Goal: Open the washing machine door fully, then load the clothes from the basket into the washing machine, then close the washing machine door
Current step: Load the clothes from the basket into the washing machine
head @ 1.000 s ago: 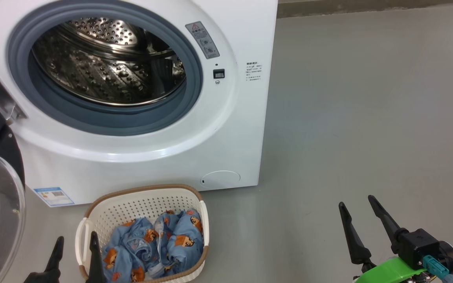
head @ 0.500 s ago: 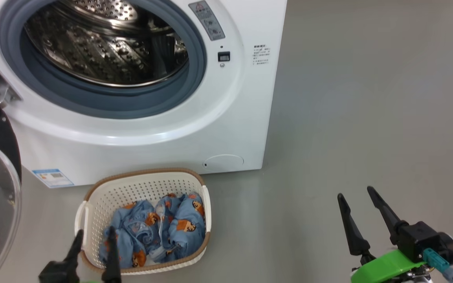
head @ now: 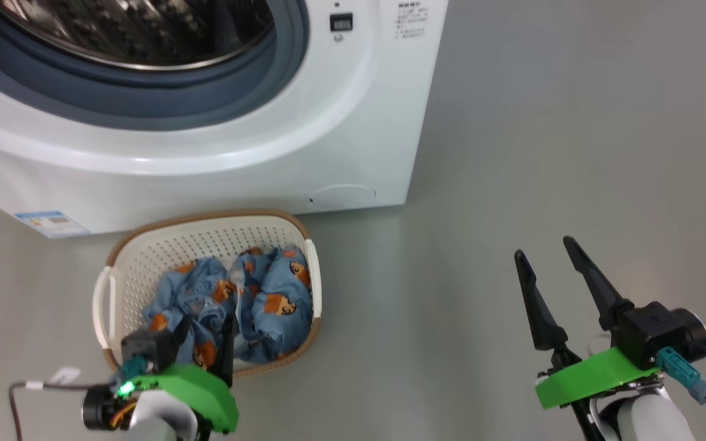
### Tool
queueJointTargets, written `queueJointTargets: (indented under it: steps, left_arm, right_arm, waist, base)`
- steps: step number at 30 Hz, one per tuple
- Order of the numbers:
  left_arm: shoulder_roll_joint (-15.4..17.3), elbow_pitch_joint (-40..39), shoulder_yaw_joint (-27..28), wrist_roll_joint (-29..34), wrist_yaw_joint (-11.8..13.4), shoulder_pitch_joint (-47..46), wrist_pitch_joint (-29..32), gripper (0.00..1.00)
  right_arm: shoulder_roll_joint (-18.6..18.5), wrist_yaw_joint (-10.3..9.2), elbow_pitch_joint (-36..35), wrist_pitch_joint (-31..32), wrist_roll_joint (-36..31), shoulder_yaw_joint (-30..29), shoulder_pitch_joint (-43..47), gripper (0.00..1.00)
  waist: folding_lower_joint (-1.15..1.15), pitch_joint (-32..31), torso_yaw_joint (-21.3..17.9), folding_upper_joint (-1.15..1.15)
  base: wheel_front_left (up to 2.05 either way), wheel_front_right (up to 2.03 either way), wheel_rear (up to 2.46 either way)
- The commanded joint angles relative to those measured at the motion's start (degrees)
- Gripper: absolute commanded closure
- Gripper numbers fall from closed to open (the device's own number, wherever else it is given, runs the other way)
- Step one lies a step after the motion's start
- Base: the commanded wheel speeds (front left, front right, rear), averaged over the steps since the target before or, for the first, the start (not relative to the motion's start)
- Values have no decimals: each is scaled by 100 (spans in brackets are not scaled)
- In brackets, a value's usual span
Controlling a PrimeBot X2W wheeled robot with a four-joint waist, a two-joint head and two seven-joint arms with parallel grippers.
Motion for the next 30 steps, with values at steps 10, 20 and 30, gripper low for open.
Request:
queueJointTargets:
  steps: [10, 20, 30]
  left_arm:
    - [29, 2026, -227, -688, -333, -1746, 91, 0]
    - [137, 2715, -559, -1227, -358, -2677, 335, 0]
    - [674, 2941, -787, -1781, -359, -3365, 620, 0]
  right_arm:
    - [-7, 35, -216, -174, 43, 488, -706, 0]
    - [-7, 35, -254, -253, 240, 849, -1300, 0]
    - [-6, 35, -424, -268, 476, 998, -1674, 0]
  waist:
    - [0, 1382, -518, 0]
    - [0, 2411, -940, 0]
    - [0, 3278, -1339, 0]
  base:
    - [0, 0, 0]
    - [0, 0, 0]
    - [0, 0, 0]
